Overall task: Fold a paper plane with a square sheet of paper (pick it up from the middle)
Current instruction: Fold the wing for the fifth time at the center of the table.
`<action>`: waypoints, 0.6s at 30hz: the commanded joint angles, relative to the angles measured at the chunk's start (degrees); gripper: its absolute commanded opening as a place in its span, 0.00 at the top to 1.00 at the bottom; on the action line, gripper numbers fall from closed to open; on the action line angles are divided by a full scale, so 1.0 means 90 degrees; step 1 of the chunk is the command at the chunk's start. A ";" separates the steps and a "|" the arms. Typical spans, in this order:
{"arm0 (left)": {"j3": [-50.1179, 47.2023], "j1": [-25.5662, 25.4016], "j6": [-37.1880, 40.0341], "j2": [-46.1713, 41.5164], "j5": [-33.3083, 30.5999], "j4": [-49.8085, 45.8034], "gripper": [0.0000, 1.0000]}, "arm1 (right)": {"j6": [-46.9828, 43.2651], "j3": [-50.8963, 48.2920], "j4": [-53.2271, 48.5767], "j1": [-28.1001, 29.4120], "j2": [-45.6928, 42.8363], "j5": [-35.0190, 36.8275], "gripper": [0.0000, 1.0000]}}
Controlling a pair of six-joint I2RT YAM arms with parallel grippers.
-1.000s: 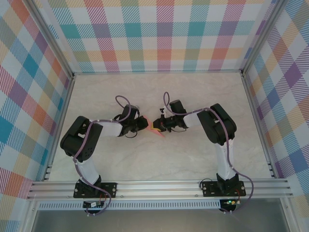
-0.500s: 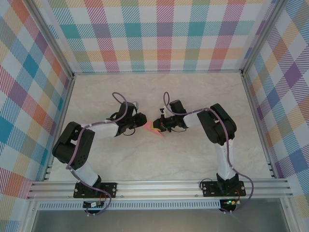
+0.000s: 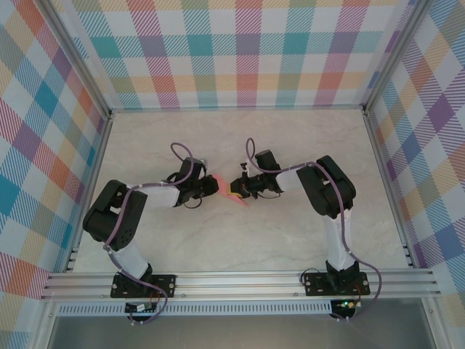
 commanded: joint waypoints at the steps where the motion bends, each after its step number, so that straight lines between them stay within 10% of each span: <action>1: 0.0059 0.0079 0.0121 0.0158 -0.0322 -0.0028 0.86 | -0.0117 -0.0231 -0.1017 -0.0089 0.0625 0.0998 1.00; 18: 0.0310 0.0258 0.0490 -0.0133 -0.0131 -0.0264 0.84 | -0.0166 -0.0260 -0.1086 -0.0089 0.0592 0.0986 1.00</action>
